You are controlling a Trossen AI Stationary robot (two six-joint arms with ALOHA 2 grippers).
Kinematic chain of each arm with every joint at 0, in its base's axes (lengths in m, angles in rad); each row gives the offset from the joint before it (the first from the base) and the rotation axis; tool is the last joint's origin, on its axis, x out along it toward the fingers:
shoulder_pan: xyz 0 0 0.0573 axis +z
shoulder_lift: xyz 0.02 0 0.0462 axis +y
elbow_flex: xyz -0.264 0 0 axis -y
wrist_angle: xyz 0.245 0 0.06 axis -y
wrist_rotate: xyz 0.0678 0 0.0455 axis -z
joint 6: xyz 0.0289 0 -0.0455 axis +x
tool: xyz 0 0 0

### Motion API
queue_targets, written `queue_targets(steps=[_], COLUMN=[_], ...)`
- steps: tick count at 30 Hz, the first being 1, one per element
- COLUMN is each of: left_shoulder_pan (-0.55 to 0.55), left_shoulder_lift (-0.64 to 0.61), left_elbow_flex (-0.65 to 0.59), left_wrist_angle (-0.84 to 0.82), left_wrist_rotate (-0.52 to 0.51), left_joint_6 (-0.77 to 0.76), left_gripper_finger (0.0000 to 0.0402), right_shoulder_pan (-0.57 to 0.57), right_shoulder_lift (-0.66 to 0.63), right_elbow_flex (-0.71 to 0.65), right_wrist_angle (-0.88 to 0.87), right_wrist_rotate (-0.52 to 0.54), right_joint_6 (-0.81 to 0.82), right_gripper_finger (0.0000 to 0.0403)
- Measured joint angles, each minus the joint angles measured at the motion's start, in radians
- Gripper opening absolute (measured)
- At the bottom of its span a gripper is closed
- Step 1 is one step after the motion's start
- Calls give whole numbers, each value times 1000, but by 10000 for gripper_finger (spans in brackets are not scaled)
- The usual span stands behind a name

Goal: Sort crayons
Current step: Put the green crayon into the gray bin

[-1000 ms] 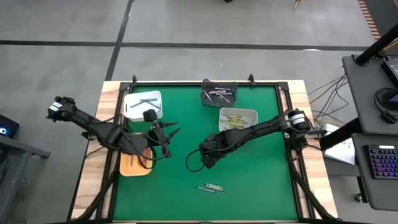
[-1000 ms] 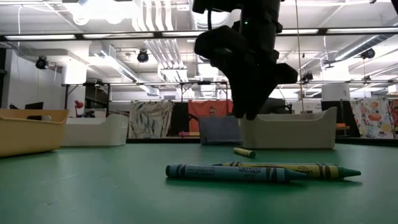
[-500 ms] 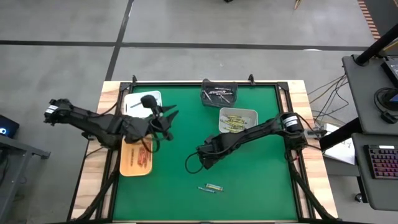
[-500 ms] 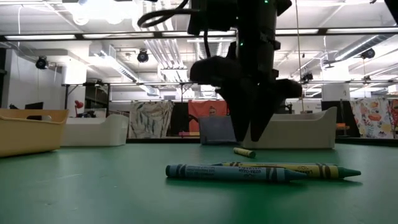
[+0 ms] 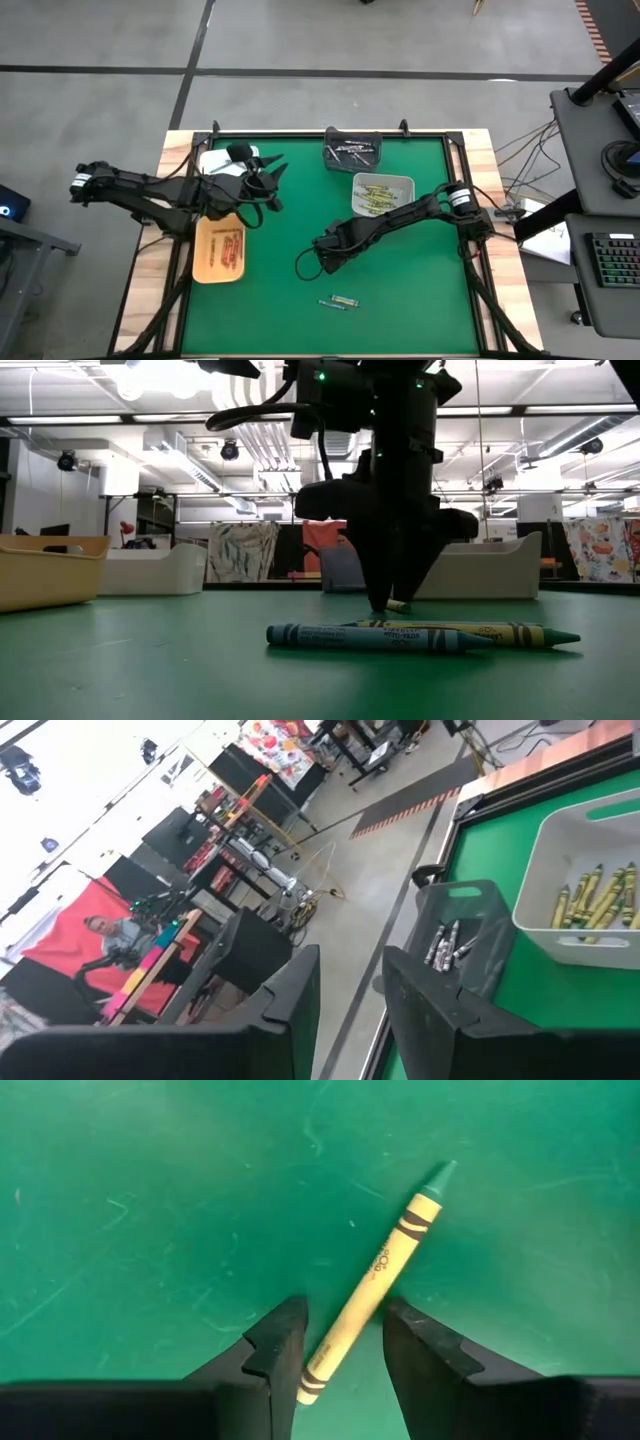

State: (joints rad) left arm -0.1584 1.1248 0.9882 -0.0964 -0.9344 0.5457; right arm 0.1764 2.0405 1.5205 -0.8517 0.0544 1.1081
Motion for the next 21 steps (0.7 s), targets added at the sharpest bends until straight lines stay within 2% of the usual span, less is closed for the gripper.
queue_targets(steps=[9, 15, 21], left_shoulder_pan=[8, 11, 10], left_shoulder_lift=[6, 28, 52], left_elbow_flex=[0, 0, -1], left_wrist_angle=[1, 59, 112], left_wrist_rotate=[46, 223, 246], left_joint_6=[-33, -118, -191], left_gripper_finger=[94, 94, 94], right_shoulder_pan=[0, 0, 0], right_shoulder_lift=[1, 0, -4], right_elbow_flex=[0, 0, 28], right_wrist_angle=[10, 21, 7], right_wrist_rotate=[-2, -3, -2], right_joint_6=[-21, -79, -231], right_gripper_finger=[71, 17, 13])
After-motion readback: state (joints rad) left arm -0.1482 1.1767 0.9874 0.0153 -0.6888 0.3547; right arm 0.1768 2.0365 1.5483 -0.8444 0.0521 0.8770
